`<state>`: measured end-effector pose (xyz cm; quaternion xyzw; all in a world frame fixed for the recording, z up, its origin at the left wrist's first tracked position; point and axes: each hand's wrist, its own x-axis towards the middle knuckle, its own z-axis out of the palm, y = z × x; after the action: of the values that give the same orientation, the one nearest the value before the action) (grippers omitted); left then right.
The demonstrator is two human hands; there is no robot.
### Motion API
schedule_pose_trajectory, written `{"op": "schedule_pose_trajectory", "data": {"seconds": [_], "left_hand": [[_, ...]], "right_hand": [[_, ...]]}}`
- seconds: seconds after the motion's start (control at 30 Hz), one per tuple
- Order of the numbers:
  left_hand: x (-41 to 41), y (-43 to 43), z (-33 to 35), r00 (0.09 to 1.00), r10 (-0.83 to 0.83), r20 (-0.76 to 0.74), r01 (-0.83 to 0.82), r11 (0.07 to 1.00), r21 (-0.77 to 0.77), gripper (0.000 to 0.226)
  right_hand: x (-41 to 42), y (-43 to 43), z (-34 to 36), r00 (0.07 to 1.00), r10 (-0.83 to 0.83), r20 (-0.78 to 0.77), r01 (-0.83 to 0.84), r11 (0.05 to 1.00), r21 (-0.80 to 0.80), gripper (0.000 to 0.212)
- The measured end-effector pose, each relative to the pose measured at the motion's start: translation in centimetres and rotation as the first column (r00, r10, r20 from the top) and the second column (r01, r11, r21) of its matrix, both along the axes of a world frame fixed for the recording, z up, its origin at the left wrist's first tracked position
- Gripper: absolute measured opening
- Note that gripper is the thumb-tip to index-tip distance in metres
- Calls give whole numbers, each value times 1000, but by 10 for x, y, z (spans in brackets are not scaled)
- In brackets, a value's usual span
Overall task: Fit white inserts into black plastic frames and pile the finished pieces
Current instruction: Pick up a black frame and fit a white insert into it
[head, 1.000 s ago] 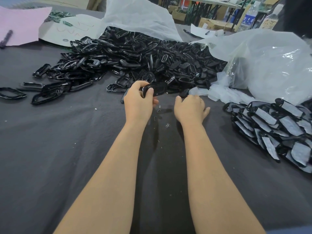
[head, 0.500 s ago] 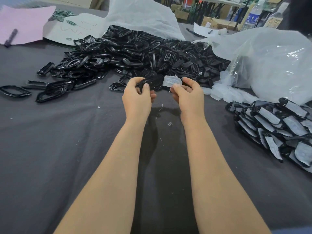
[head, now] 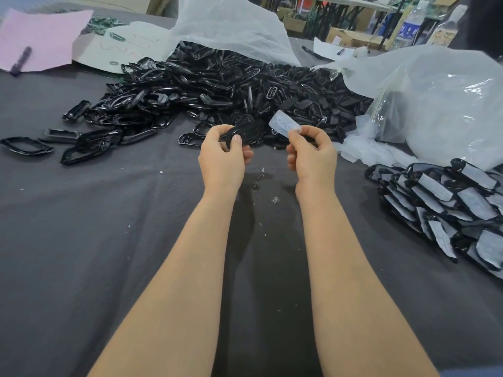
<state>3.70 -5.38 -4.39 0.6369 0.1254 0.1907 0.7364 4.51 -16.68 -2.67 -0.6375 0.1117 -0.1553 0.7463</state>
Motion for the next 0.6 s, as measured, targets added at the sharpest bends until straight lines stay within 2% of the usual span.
{"op": "schedule_pose_trajectory", "data": {"seconds": [0.13, 0.23, 0.47, 0.57, 0.6], "left_hand": [[-1, 0, 1, 1000, -7, 7, 7, 1000, 17, 23], [-1, -1, 1, 1000, -10, 10, 10, 999, 34, 22], [-1, -2, 1, 1000, -31, 7, 30, 998, 60, 18], [-1, -3, 1, 999, -35, 5, 35, 997, 71, 19], [-1, -3, 1, 999, -38, 4, 37, 996, 78, 19]], "right_hand": [[-1, 2, 8, 994, 93, 47, -104, 940, 325, 18], [1, 2, 12, 993, 103, 57, -117, 891, 439, 18], [0, 1, 11, 973, 228, 42, -228, 910, 347, 27], [1, 3, 7, 977, 210, 46, -215, 950, 228, 6], [2, 4, 5, 981, 187, 58, -194, 968, 160, 9]]}}
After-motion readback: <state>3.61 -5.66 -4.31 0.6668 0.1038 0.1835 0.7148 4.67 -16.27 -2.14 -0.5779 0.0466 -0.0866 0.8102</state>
